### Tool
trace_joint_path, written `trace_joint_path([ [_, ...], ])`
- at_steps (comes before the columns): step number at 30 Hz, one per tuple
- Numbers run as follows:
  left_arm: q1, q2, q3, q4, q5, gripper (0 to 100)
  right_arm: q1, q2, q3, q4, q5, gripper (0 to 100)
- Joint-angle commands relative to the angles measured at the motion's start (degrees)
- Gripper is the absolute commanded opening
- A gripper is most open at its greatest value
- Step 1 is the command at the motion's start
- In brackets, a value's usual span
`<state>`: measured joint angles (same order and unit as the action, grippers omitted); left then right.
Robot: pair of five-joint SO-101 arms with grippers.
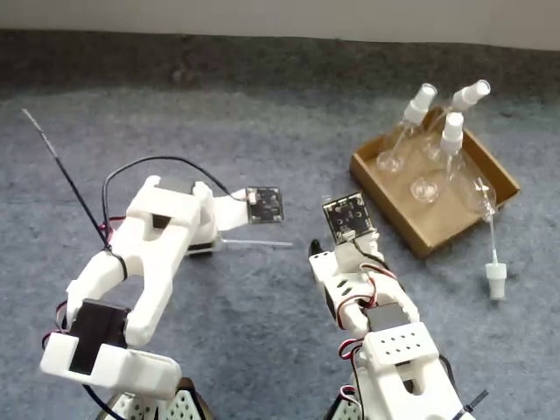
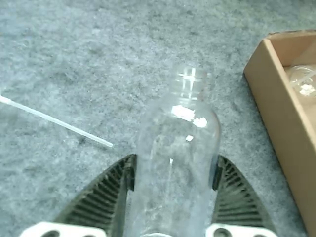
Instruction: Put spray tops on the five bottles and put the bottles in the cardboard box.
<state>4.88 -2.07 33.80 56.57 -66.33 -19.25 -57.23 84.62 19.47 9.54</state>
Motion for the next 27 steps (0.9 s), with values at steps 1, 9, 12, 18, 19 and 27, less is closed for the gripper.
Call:
trace_joint_path([
  [1, -2.51, -0.4, -4.7, 2.37, 0.7, 13, -0.4, -0.92, -0.04, -0.84, -0.18, 14.6],
  [9, -2.33, -0.4, -16.04, 17.76, 0.79, 13, -0.4, -0.92, -0.13, -0.84, -0.18, 14.6],
  [12, -2.15, -0.4, -21.76, 24.09, 6.15, 13, -0.4, -0.92, -0.04, -0.84, -0.18, 14.6],
  [18, -0.84, -0.4, -33.63, 35.08, 36.75, 13, -0.4, -0.92, 0.04, -0.84, -0.18, 14.6],
  [19, -0.84, -0.4, -34.86, 35.96, 42.81, 13, -0.4, -0.92, 0.04, -0.84, -0.18, 14.6],
  [27, -0.84, -0.31, -35.47, 37.1, 75.52, 13, -0.48, -0.92, 0.04, -0.84, -0.18, 14.6],
])
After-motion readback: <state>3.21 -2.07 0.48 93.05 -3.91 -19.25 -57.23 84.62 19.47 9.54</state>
